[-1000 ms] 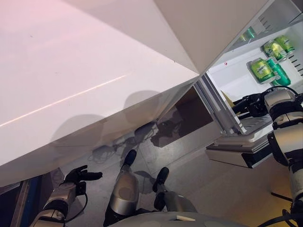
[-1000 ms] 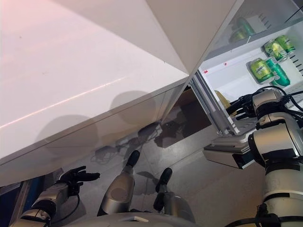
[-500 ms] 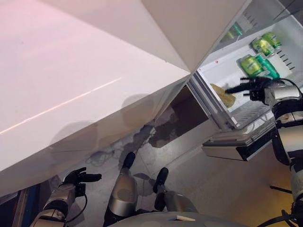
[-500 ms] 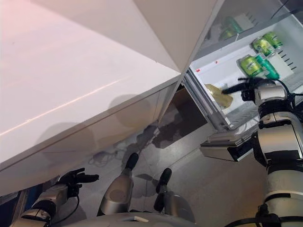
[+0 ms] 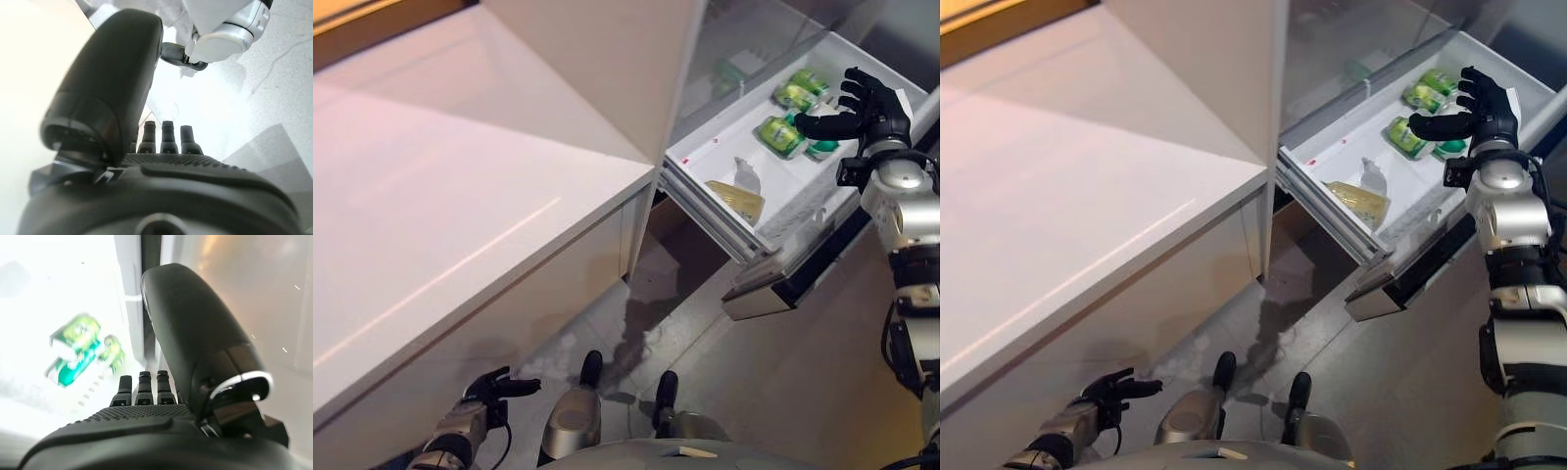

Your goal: Put drinks into fridge and close the fridge

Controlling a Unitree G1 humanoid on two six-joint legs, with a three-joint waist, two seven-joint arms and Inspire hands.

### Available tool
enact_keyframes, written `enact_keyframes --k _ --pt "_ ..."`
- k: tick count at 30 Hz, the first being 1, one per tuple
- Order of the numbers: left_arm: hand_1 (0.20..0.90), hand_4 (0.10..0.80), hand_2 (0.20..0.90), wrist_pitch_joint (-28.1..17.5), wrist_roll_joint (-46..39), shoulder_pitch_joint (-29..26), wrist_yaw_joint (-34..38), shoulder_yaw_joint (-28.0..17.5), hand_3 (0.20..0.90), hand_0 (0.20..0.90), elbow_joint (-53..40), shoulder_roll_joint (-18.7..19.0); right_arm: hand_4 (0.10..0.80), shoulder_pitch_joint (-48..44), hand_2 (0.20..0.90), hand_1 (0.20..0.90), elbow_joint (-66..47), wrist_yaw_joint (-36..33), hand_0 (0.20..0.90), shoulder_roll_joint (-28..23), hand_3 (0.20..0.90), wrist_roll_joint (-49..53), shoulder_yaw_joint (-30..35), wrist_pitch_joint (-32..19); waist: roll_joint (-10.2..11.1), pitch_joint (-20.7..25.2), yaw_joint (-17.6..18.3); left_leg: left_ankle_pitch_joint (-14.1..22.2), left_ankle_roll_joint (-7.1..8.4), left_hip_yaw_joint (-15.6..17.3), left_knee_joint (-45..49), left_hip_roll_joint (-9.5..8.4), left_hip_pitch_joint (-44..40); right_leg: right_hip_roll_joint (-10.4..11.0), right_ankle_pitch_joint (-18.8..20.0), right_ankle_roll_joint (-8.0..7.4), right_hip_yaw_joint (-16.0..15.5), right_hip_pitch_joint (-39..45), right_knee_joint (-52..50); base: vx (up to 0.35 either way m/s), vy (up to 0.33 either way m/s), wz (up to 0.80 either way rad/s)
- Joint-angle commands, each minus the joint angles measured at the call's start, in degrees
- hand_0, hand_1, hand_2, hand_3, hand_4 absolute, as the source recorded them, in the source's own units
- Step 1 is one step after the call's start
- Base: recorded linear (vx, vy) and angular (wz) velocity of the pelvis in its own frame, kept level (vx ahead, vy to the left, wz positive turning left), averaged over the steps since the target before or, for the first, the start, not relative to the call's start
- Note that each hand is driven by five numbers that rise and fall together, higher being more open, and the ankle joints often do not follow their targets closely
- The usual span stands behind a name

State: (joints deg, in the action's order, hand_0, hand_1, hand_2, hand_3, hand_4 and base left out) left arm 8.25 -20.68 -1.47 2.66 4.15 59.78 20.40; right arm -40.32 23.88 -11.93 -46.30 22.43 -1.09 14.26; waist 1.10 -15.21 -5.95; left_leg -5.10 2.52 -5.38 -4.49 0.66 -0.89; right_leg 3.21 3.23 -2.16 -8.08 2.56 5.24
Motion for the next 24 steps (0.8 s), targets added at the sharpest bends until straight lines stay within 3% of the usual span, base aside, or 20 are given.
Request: enact_keyframes --k 1,4,5,8,13,17,24 --pt "0.900 0.800 0.900 -1.8 1.8 2.5 -0.1 0.2 0.900 0.900 4.6 1.5 0.800 3.3 0.900 0.900 -11.3 -5.8 0.900 -2.8 0.900 -2.7 4.7 -11.0 0.9 7.8 2.5 5.3 -3.81 4.3 1.0 -3.33 -1.2 -1.2 -1.3 -0.82 2.7 -1.5 -3.7 0.032 0.027 -0.14" --pt "0.900 0.800 0.900 -1.9 2.4 3.2 -0.2 -0.7 0.900 0.900 4.6 0.6 0.800 9.3 0.900 0.900 -18.1 -7.8 0.900 0.6 0.900 -2.6 8.7 -15.8 0.3 8.3 3.9 5.5 -3.92 4.8 0.5 -3.25 -2.0 -1.3 -1.5 -0.78 3.5 -1.1 -3.5 0.022 0.023 -0.13" --pt "0.900 0.800 0.900 -2.1 2.4 3.8 -0.3 -1.3 0.900 0.900 4.8 -0.1 0.800 13.1 0.900 0.900 -22.4 -8.9 0.900 3.2 0.900 -3.7 11.0 -21.0 -0.1 8.6 4.9 5.8 -4.03 5.1 0.3 -3.21 -2.5 -1.4 -1.5 -0.76 4.0 -0.9 -3.3 0.018 0.037 -0.04" --pt "0.900 0.800 0.900 -2.9 2.7 5.3 -0.3 -2.7 0.900 0.900 4.6 -1.5 0.800 19.9 0.900 0.900 -29.9 -10.8 0.900 7.6 0.900 -6.5 14.8 -30.0 -0.8 8.9 6.5 6.2 -4.27 5.5 0.1 -3.28 -2.9 -1.6 -1.6 -0.84 4.9 -0.8 -3.0 -0.007 0.025 -0.05" --pt "0.900 0.800 0.900 -4.1 3.8 7.2 -0.5 -3.9 0.900 0.900 4.2 -3.1 0.800 29.7 0.900 0.900 -34.3 -16.0 0.900 10.8 0.900 -6.0 22.2 -38.1 -1.4 9.6 8.2 6.0 -4.33 6.7 0.0 -3.32 -3.2 -1.5 -1.1 -1.20 5.4 -1.0 -2.9 -0.021 0.015 -0.14" --pt "0.900 0.800 0.900 -4.5 5.3 8.2 -0.8 -4.2 0.900 0.900 4.0 -3.9 0.800 35.5 0.900 0.900 -33.1 -17.4 0.900 15.5 0.900 -2.5 25.8 -39.0 -1.6 10.3 9.3 6.7 -4.22 7.4 -0.1 -3.28 -4.1 -1.5 -1.6 -1.48 5.7 -0.4 -2.9 0.025 -0.013 -0.08" --pt "0.900 0.800 0.900 -4.3 6.5 10.2 -0.2 -3.9 0.900 0.900 2.3 -5.2 0.800 43.6 0.900 0.900 -30.1 -14.8 0.900 22.3 0.900 0.4 24.4 -33.7 -2.3 9.3 11.4 6.8 -4.86 8.4 0.6 -3.59 -4.2 -1.8 -1.9 -1.22 6.8 -1.5 -4.6 0.052 -0.023 -0.10"
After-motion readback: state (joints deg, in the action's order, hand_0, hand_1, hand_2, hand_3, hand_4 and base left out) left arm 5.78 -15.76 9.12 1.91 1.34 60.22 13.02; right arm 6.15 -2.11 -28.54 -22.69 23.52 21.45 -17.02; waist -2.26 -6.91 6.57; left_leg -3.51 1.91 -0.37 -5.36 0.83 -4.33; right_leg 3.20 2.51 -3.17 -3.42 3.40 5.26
